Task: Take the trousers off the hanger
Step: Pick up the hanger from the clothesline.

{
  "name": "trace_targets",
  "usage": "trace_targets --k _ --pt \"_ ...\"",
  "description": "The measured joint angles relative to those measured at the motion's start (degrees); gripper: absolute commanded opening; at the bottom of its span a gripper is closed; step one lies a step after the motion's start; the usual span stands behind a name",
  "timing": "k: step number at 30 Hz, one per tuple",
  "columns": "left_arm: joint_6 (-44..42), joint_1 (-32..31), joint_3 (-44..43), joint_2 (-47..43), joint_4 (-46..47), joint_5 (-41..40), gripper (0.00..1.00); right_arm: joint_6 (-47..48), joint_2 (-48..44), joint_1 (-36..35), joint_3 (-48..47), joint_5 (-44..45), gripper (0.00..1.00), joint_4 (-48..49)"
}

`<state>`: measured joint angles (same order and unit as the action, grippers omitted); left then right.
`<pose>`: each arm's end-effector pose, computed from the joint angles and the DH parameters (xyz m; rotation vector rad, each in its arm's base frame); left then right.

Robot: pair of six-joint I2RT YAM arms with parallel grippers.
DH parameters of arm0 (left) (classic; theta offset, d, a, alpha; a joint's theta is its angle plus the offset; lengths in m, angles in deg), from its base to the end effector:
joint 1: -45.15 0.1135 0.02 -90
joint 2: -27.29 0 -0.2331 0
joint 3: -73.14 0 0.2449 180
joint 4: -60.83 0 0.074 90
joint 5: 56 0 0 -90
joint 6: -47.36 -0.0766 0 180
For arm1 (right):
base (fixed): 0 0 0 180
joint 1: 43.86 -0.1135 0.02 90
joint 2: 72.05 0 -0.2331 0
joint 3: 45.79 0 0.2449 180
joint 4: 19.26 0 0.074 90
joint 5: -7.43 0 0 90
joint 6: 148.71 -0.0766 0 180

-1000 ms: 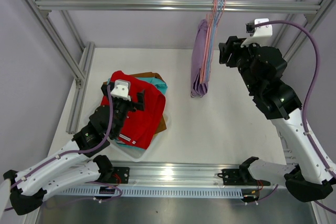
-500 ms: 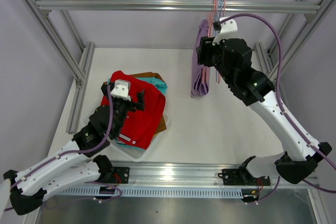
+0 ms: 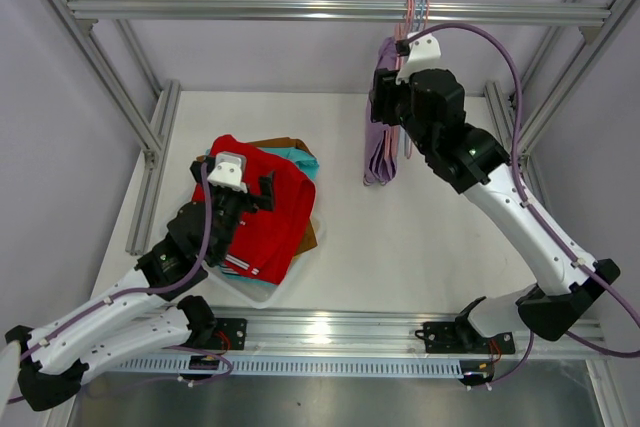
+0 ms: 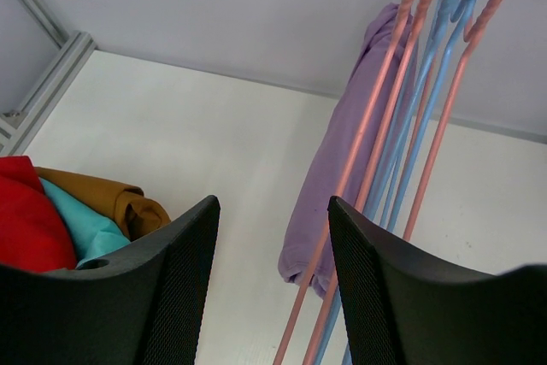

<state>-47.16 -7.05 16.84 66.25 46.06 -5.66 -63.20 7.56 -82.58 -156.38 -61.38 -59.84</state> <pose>0.1645 -0.1323 0.3390 0.2059 1.5239 -0.1336 0.2758 0.1856 0.4446 -0.2451 1.7152 0.2349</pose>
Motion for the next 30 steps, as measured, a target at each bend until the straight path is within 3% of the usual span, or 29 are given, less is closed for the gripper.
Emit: trace_targets --k 30 --pt "0.00 0.00 0.00 -0.09 0.00 0.00 0.99 -1.53 1.60 5.44 4.92 -4.35 0.58 1.03"
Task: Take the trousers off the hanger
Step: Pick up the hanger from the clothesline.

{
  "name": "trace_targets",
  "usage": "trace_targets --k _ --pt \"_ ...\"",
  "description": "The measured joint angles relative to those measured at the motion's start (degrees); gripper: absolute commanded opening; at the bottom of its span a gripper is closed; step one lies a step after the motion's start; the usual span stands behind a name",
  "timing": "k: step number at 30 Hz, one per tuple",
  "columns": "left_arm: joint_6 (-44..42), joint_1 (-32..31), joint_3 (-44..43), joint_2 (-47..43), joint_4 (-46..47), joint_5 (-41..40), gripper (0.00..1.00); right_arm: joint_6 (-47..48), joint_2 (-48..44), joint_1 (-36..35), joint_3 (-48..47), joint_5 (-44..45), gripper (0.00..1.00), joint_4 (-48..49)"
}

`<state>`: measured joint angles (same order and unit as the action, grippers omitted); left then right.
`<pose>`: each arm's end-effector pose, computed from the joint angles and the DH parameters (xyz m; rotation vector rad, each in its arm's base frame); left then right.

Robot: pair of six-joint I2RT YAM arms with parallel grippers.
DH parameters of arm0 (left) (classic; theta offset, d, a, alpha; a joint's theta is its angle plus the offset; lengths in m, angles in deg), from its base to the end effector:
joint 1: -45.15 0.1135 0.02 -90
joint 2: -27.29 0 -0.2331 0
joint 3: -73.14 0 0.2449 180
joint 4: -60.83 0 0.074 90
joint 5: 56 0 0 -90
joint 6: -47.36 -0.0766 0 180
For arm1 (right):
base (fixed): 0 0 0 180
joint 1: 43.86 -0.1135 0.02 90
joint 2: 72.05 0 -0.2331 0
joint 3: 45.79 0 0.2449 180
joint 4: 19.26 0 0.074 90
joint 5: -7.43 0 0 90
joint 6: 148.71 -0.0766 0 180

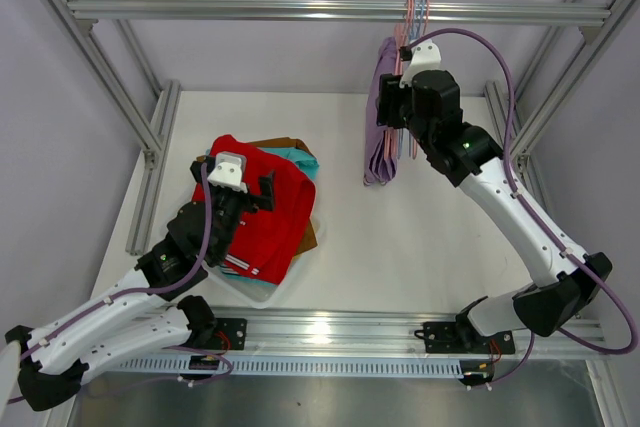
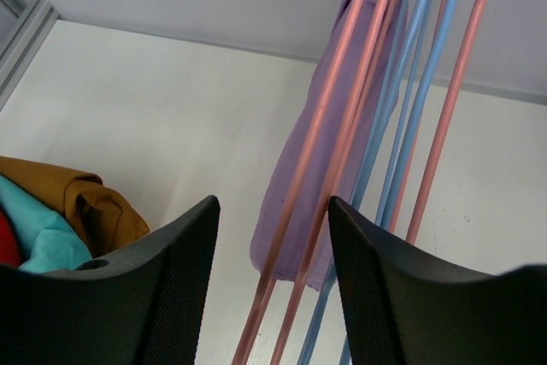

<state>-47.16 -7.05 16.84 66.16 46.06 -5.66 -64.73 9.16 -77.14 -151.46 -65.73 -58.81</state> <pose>0.1643 -0.1320 0.3393 0.2050 1.5228 -0.1345 0.3044 0.1732 0.4069 -0.2278 1.8136 0.2147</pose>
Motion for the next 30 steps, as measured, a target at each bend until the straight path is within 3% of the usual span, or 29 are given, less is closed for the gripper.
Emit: trace_targets --k 30 --pt "0.02 0.00 0.00 -0.11 0.00 0.02 0.99 0.00 -0.81 -1.07 -0.02 -0.37 0.57 0.31"
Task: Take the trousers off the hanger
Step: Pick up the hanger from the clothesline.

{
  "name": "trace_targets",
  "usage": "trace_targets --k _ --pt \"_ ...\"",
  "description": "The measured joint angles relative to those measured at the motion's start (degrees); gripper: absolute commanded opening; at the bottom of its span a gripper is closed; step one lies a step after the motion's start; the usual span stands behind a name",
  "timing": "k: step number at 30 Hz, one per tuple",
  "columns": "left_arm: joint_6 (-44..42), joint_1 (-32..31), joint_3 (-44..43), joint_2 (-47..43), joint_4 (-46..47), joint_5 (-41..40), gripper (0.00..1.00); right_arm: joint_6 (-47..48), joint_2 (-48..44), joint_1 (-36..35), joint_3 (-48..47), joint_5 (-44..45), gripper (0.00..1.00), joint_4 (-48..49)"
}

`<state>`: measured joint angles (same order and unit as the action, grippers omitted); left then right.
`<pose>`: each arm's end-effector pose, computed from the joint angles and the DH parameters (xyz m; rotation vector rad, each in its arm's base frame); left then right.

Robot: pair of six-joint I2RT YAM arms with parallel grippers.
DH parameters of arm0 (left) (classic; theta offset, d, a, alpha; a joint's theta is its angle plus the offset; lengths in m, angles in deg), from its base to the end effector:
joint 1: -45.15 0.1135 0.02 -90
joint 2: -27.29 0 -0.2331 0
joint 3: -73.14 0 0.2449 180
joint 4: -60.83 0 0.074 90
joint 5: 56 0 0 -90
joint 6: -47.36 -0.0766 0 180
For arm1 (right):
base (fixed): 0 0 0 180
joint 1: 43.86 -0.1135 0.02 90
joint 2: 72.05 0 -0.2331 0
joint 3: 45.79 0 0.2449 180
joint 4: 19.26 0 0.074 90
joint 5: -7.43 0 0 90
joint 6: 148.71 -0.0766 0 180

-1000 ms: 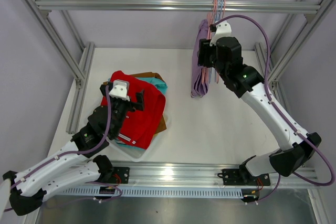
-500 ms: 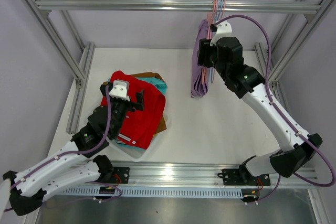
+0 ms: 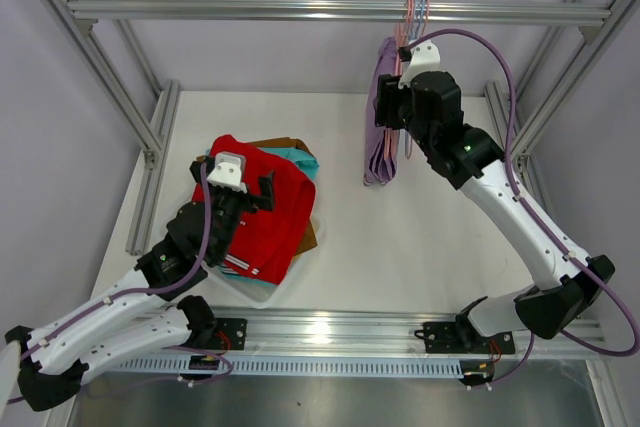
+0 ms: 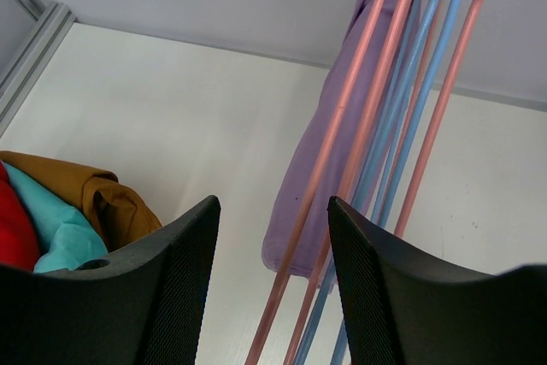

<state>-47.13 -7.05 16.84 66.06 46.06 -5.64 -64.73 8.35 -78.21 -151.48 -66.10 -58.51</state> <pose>0.1640 -0.1317 0.3396 0.2038 1.5217 -0.1361 0.2976 0.1771 0.4124 -0.2429 1.7944 0.2410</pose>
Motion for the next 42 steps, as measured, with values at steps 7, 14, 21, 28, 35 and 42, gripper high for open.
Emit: trace_targets --k 7,14,21,28,35,42 --pt "0.00 0.00 -0.02 -0.26 0.00 0.02 0.99 0.00 0.61 0.00 0.00 -0.02 0.56 0.15" --pt "0.00 0.00 0.00 -0.31 0.00 0.02 0.99 -0.02 2.69 0.00 0.46 -0.13 0.55 0.48" --pt "0.00 0.00 -0.02 -0.33 0.00 0.02 0.99 -0.04 3.39 0.04 1.70 -0.42 0.53 0.52" --pt "-0.02 0.00 -0.02 -0.55 0.00 0.02 0.99 -0.46 3.41 0.87 2.67 -0.11 0.49 1.07" --pt "-0.02 0.00 -0.02 -0.57 0.00 0.02 1.00 -1.07 3.41 2.67 5.22 0.13 0.49 3.72" --pt "-0.02 0.00 -0.02 -0.57 0.00 0.02 0.99 -2.03 3.39 5.40 7.13 -2.08 0.40 5.90"
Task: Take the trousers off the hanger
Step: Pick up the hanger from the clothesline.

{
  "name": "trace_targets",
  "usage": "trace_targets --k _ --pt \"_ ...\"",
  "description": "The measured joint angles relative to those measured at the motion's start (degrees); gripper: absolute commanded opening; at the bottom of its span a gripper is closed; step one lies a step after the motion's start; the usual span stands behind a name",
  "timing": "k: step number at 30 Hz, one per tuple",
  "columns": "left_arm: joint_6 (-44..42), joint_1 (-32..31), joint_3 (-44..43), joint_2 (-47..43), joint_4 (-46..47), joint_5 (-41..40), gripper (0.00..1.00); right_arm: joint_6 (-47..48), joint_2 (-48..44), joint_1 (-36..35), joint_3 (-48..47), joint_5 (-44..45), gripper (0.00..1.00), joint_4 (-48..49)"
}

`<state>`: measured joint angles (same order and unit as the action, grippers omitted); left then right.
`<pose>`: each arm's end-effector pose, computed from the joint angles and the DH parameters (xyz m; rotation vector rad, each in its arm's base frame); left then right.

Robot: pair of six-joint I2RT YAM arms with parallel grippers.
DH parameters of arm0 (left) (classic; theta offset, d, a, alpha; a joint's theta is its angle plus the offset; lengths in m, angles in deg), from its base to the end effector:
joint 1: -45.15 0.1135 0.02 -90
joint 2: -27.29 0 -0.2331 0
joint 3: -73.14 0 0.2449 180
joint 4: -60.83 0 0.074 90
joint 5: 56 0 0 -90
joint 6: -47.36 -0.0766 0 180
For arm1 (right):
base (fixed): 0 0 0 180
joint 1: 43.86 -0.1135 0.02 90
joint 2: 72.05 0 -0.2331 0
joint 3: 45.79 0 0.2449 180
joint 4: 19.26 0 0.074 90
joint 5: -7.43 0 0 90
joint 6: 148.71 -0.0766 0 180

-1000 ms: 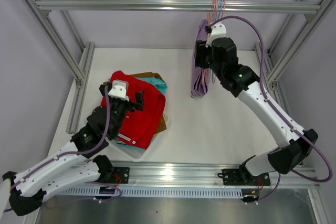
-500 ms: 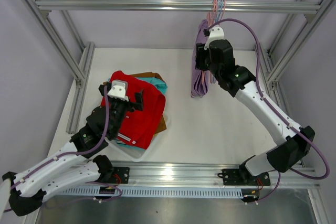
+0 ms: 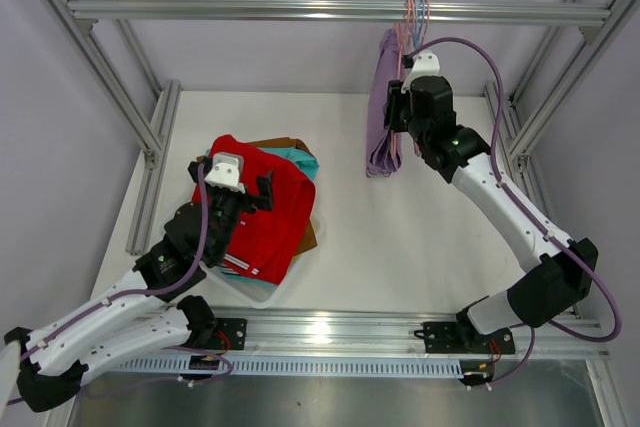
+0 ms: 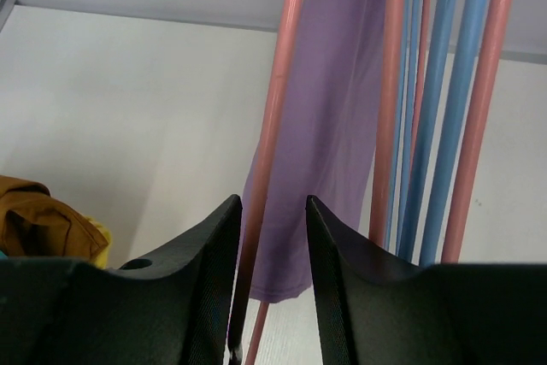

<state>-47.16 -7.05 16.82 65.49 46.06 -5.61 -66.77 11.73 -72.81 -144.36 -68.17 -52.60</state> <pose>0.1626 -0.1300 0.3416 0.1984 1.5145 -0.1415 0.3348 0.1634 0.3606 -0.1730 1.8812 0.2041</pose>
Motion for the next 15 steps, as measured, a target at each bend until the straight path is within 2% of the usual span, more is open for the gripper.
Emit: trace_targets --k 7,8,12,15 --pt "0.00 0.00 0.00 0.02 0.00 0.00 0.99 -0.74 0.00 1.90 0.04 -3.34 0.30 1.99" --pt "0.00 0.00 0.00 0.04 0.00 0.00 0.99 -0.92 0.00 2.19 0.04 -3.82 0.27 2.29" --pt "0.00 0.00 0.00 0.15 0.00 0.00 0.99 -1.44 0.00 2.99 0.04 -5.46 0.00 3.54" --pt "-0.02 0.00 0.02 0.33 0.00 0.00 0.99 -2.10 0.00 3.21 0.04 -5.95 0.00 3.61"
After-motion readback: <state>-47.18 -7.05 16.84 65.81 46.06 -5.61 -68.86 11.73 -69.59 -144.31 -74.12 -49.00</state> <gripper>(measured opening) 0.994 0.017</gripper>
